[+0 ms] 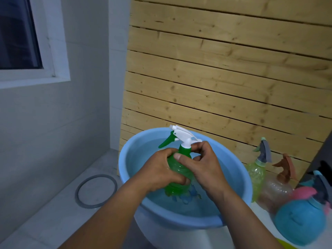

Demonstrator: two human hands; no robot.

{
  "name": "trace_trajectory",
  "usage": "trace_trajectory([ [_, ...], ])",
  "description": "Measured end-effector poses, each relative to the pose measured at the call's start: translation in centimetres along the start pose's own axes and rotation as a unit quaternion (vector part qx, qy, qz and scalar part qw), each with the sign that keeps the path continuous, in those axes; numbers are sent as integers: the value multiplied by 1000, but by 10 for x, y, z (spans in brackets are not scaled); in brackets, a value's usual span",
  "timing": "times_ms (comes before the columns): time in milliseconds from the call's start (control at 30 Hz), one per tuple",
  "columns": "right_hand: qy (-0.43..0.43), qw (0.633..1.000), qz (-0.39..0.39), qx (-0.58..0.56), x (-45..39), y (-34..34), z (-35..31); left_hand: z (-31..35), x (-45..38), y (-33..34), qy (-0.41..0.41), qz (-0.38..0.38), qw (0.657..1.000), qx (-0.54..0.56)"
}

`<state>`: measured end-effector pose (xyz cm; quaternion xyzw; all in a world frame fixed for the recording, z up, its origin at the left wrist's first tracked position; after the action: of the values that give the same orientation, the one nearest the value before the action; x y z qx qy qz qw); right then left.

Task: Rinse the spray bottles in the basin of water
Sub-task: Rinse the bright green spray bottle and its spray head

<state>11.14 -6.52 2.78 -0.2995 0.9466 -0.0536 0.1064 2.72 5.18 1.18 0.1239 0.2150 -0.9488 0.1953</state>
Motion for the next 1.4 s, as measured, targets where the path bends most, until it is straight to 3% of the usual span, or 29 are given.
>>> trace_trajectory([
  [200,-20,999,-47,-10,3,1,-7,3,2,-2,-7,9,1000,2],
  [433,-16,999,30,-3,0,1,-3,3,2,-1,-3,14,1000,-17],
  [1033,-40,996,32,73,4,1,-4,5,1,-2,-8,20,999,-45],
  [1200,-39,989,115,85,0,-5,-2,5,0,-1,-3,20,998,-60],
  [1400,-79,986,82,121,2,1,-5,4,-1,-1,1,31,997,-76],
])
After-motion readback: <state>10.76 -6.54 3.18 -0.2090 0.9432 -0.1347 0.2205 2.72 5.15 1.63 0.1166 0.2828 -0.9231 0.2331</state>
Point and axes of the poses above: each hand's wrist, its own x-axis away from the middle knuckle, its own y-axis out of the palm, z = x × y, the point moved 3 cm from there along -x, towards the middle knuckle, and after that the axes turned 9 degrees about y, right-handed, at the moved point
